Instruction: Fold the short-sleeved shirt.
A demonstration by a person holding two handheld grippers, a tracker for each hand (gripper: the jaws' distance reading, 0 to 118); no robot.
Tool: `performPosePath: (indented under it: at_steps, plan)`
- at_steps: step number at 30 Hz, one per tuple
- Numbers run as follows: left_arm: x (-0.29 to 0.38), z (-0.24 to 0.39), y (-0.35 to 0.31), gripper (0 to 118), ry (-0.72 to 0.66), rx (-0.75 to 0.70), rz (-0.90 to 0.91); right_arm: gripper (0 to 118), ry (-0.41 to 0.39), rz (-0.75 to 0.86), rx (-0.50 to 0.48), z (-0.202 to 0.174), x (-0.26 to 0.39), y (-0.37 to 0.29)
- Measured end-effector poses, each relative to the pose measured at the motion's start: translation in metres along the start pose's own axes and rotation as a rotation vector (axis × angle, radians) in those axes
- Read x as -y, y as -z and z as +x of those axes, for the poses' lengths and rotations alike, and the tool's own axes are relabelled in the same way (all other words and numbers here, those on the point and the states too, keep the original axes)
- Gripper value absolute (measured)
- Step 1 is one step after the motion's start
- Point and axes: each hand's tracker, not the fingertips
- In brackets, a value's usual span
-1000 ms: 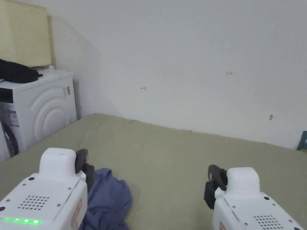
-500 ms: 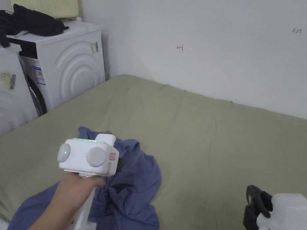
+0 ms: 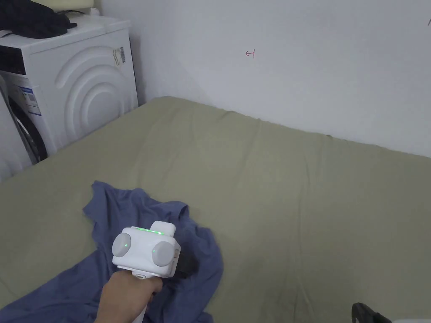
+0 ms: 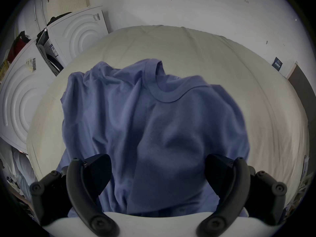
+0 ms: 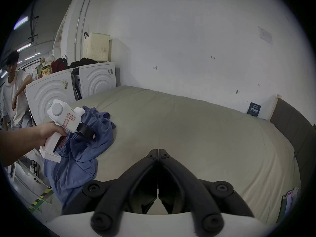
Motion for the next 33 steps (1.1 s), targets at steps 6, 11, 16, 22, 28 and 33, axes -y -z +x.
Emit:
performPosePath:
  at_steps: [6, 11, 16, 22, 28, 33]
  plan:
    - [0.004, -0.004, -0.015, 9, -0.055, 0.062, 0.036, 0, 0.026, -0.004, 0.026, 0.010, 0.004, -0.007]
    - [0.005, 0.000, -0.032, 9, -0.148, 0.201, 0.144, 1, 0.074, 0.013, 0.021, 0.017, 0.005, -0.024]
    - [-0.024, 0.070, -0.079, 9, -0.097, 0.343, 0.290, 1, 0.087, 0.025, 0.052, 0.032, 0.011, -0.049]
    - [-0.054, 0.207, -0.138, 9, 0.022, 0.569, 0.346, 1, 0.100, 0.062, 0.156, 0.073, 0.021, -0.104]
    - [-0.045, 0.351, -0.201, 9, 0.136, 0.825, 0.387, 1, 0.124, 0.057, 0.285, 0.124, 0.042, -0.149]
    - [-0.009, 0.460, -0.183, 9, 0.266, 0.854, 0.272, 1, 0.178, 0.041, 0.364, 0.165, 0.064, -0.171]
